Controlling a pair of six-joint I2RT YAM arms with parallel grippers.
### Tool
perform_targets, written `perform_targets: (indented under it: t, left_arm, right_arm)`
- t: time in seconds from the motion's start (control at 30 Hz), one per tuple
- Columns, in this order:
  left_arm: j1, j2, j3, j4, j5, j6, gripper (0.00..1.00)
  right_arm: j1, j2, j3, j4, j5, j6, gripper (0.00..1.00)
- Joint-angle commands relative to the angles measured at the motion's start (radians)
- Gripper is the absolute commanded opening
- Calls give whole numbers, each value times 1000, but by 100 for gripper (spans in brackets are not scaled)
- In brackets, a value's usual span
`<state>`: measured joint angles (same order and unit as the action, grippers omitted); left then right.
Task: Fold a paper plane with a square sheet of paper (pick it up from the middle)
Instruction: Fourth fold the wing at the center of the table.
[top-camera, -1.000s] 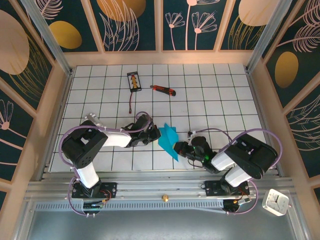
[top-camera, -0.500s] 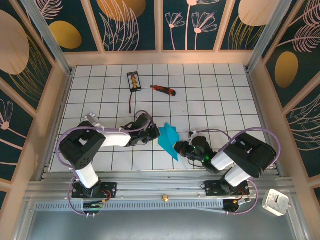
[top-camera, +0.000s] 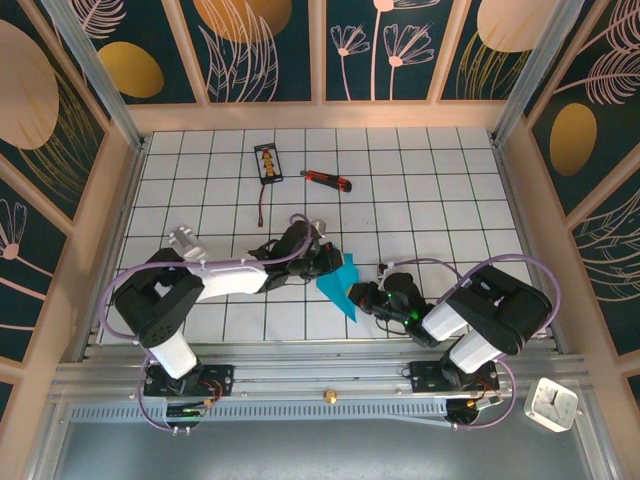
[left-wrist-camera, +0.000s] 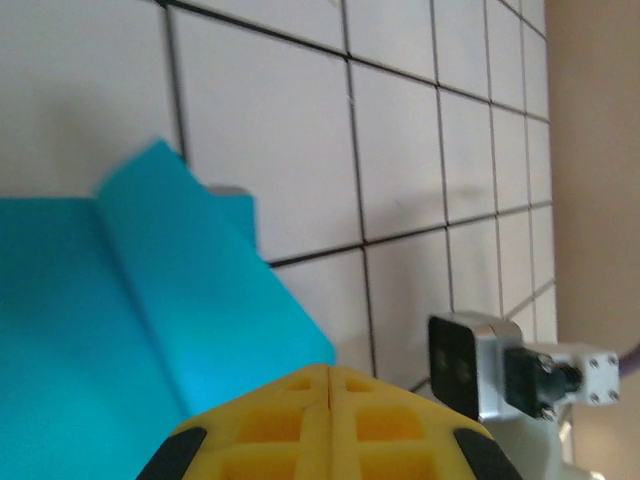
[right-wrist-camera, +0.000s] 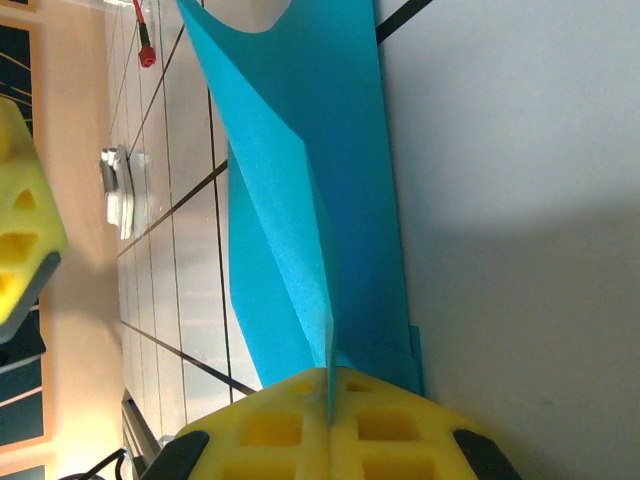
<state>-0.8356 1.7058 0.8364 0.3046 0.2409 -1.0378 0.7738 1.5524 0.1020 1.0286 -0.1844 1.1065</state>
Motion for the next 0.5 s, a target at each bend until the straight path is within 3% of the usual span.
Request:
perform_targets:
  t: [0.0, 0.47]
  left_arm:
    - [-6, 59, 24, 42, 67, -24, 0]
    - [-7, 159, 67, 12, 63, 6, 0]
  right_arm:
    - [-7, 33, -2, -88, 25, 3, 0]
    - [-7, 38, 2, -98, 23, 4, 0]
